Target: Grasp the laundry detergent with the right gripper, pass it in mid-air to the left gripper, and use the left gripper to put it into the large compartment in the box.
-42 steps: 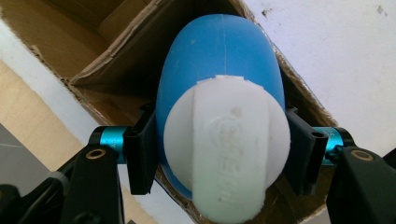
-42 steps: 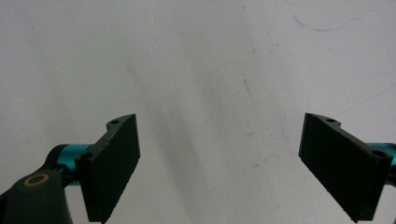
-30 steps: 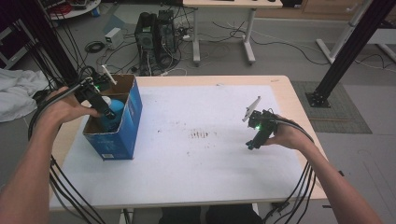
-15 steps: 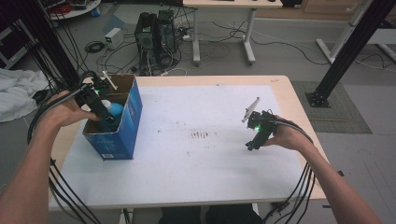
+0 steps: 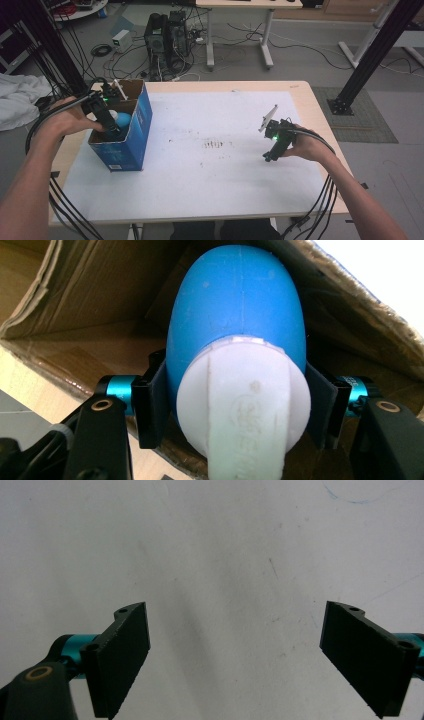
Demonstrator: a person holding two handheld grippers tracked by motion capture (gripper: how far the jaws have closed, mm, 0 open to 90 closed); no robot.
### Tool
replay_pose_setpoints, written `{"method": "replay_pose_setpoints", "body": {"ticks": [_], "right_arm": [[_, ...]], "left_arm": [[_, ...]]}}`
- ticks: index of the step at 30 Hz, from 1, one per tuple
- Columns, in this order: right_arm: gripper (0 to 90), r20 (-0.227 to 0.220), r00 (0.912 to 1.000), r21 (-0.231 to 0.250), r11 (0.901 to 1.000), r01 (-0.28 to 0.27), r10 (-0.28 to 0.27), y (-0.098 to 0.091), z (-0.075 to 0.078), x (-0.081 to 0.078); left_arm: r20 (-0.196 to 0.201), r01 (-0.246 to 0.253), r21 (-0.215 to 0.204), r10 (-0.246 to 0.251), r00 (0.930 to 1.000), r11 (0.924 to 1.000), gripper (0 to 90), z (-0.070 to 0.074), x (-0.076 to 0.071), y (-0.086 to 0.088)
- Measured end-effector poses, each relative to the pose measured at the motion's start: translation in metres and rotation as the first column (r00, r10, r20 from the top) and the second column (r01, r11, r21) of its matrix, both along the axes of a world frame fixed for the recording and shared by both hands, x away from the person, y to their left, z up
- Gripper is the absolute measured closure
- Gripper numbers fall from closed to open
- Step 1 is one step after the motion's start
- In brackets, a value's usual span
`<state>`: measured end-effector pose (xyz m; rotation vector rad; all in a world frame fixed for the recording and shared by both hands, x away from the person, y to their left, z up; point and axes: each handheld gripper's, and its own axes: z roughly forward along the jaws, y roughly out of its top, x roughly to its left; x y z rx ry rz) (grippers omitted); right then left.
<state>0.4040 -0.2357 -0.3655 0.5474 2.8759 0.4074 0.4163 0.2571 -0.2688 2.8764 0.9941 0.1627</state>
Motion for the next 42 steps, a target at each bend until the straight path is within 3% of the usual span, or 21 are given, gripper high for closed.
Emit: {"method": "replay_pose_setpoints", "body": {"ticks": [5, 10, 42], "right_arm": [[11.7, 0.001, 1.0, 0.002, 1.0, 0.002, -0.002, -0.0003, 0.0001, -0.0014], [11.7, 0.001, 1.0, 0.001, 1.0, 0.001, -0.001, -0.0017, 0.0002, -0.0015], [11.7, -0.003, 1.0, -0.002, 1.0, 0.002, -0.002, -0.0002, -0.0029, -0.0024]], "left_arm": [[-0.014, 0.008, 0.037, -0.007, 0.9999, 0.9993, 38.2, 0.0009, 0.0006, -0.0045], [-0.019, 0.003, 0.044, -0.002, 0.9998, 0.999, 38.0, 0.0008, 0.0013, -0.0064], [-0.053, -0.02, 0.015, 0.02, 0.9984, 0.9997, 30.2, 0.0008, 0.005, -0.0063]]}}
